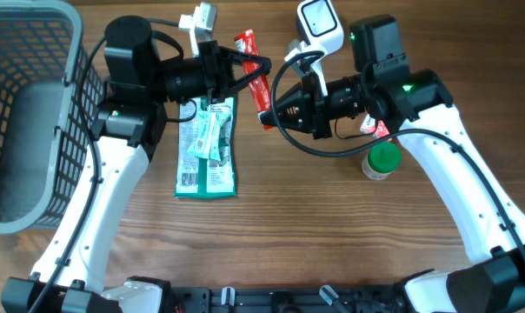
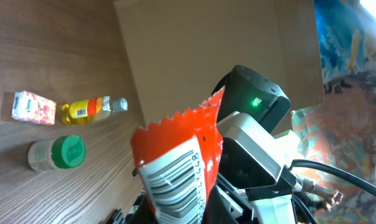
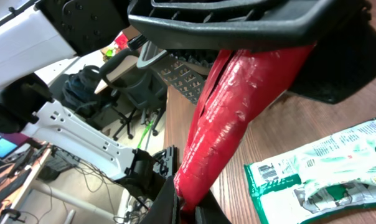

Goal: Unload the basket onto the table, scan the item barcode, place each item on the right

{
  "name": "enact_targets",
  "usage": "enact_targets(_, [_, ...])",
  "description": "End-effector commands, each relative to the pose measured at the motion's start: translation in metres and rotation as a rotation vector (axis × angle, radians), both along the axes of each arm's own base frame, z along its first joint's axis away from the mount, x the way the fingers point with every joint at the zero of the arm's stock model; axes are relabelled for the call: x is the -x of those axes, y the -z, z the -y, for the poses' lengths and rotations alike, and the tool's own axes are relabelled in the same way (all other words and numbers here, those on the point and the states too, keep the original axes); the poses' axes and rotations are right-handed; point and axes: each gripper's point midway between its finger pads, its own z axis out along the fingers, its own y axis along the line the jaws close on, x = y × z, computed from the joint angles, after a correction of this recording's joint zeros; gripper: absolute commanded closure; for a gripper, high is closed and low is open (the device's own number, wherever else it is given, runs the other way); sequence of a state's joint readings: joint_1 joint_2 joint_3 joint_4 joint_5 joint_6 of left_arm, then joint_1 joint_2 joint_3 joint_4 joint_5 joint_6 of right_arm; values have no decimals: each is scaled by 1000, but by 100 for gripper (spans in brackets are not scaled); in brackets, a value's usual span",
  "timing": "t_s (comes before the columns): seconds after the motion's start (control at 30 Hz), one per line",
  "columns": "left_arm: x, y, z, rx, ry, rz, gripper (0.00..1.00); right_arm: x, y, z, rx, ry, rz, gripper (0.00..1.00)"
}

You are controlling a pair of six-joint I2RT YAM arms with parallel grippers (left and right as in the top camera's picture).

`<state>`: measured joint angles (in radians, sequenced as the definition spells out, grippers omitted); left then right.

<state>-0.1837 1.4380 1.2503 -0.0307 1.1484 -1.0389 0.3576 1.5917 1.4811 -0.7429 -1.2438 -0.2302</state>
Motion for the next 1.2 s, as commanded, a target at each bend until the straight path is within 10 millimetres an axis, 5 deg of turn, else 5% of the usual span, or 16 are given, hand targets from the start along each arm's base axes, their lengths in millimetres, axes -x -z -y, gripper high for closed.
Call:
enact_targets(0.0, [1, -9, -2, -2, -12, 44, 73, -9, 12, -1, 51, 40, 20, 96])
enact_targets(0.07, [-9, -8, -8, -27, -63, 103, 29, -20, 24, 3, 130, 135, -71, 95])
enact_targets(0.1, [-16, -8, -15, -35, -99, 124, 18, -22, 26, 4, 146, 165, -113, 96])
enact_targets(0.23, [-43, -14, -56, -44, -241, 168, 0, -7, 15, 1, 66, 47, -23, 96])
enact_targets(0.47, [-63, 5, -121, -72, -412, 50, 0, 41, 13, 10, -55, -174, 154, 96])
enact_targets(0.63, [-73, 21, -149, -106, -534, -29, 0, 59, 18, 17, -53, -221, 182, 96])
enact_targets(0.97, [-69, 63, -162, -180, -633, -243, 0, 74, 6, 22, -92, -248, 201, 96])
enact_targets(1.17, [-66, 69, -161, -186, -629, -279, 0, 96, 6, 30, -36, -247, 7, 96])
